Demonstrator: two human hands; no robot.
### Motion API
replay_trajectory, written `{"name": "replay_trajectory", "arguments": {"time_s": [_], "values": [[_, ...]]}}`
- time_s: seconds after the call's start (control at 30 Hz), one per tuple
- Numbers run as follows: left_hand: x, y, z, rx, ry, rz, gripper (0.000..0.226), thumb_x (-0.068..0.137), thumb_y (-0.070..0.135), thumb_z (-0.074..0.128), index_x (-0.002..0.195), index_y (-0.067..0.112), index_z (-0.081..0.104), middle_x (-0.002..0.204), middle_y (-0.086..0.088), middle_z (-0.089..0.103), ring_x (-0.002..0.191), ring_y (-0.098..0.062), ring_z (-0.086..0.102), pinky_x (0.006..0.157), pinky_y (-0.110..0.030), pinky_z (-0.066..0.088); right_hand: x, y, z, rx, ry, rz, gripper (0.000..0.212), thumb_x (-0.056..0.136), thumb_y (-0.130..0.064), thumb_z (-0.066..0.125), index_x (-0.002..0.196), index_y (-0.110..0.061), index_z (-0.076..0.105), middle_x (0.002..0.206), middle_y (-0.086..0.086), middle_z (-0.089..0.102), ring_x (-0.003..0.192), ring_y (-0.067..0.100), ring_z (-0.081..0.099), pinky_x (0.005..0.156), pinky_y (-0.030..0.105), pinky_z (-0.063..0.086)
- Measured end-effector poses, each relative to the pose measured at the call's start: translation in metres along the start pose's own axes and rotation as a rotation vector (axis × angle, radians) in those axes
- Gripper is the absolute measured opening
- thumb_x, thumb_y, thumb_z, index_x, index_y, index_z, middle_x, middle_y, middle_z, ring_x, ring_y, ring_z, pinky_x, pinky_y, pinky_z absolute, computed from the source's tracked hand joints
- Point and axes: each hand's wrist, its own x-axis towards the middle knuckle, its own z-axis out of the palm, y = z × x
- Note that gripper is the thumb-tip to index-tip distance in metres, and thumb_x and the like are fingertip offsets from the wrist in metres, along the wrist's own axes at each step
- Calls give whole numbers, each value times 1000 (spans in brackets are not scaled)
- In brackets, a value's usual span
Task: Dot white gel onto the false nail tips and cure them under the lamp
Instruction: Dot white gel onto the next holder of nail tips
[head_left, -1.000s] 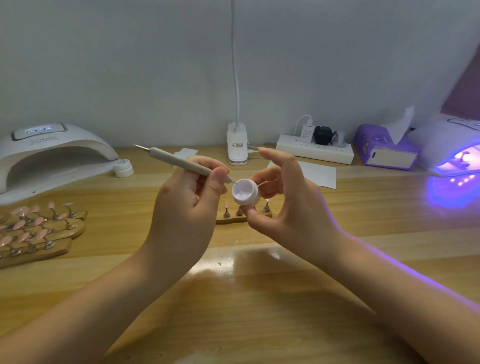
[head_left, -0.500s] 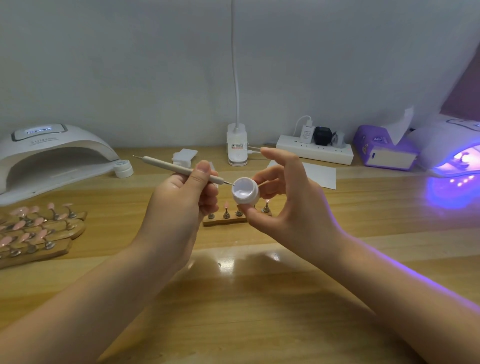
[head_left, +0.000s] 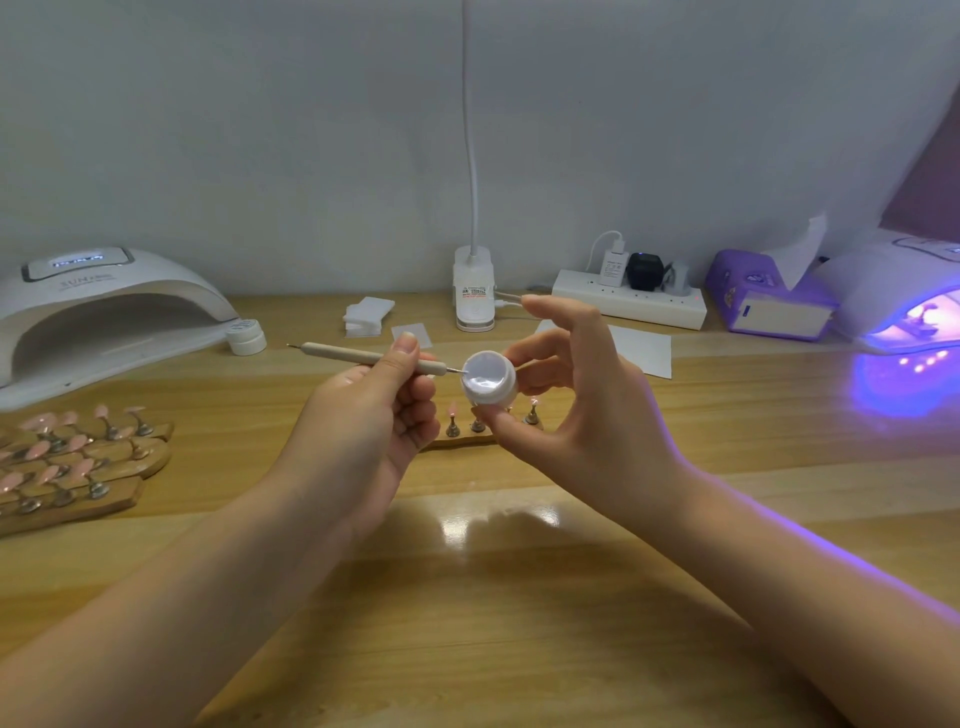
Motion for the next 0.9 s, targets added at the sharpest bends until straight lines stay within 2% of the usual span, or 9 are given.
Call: {"name": "replay_trajectory", "arguments": {"time_s": [0.37, 0.53, 0.63, 0.77, 0.9], "values": [[-2, 0, -1, 34, 0, 37, 26, 96, 30, 54, 84, 10, 67, 56, 4, 57, 52, -7, 52, 52, -19, 48, 0, 4, 1, -10, 13, -21, 79, 74, -22, 83, 136, -9, 35, 102, 0, 64, 85, 6, 63, 77, 12, 51], [-4, 3, 0, -8, 0, 93, 24, 98, 27, 52, 88, 9, 65, 57, 5, 58, 52, -5, 54, 53, -19, 49, -1, 8, 3, -23, 19, -15, 80, 75, -27, 82, 136, -10, 34, 100, -7, 60, 84, 4, 60, 76, 12, 50], [-6, 6, 1, -47, -31, 131, 22, 97, 24, 52, 87, 10, 66, 60, 5, 60, 55, -5, 56, 54, -18, 51, 0, 13, 1, -28, 42, 31, 80, 74, -33, 81, 136, -13, 34, 98, -11, 58, 83, 3, 60, 76, 15, 51], [-6, 8, 0, -61, -64, 170, 22, 98, 21, 50, 88, 10, 67, 65, 2, 63, 61, -7, 59, 58, -19, 52, 5, 27, -6, -23, 113, 135, 78, 72, -42, 79, 133, -17, 37, 97, -8, 63, 83, 4, 60, 75, 18, 50], [-4, 7, -2, -73, -79, 189, 24, 96, 14, 49, 86, 10, 70, 68, -1, 64, 64, -9, 61, 59, -21, 51, 8, 51, -16, -54, 175, 266, 79, 70, -43, 80, 132, -17, 38, 91, -13, 60, 80, 8, 61, 74, 26, 54]]}}
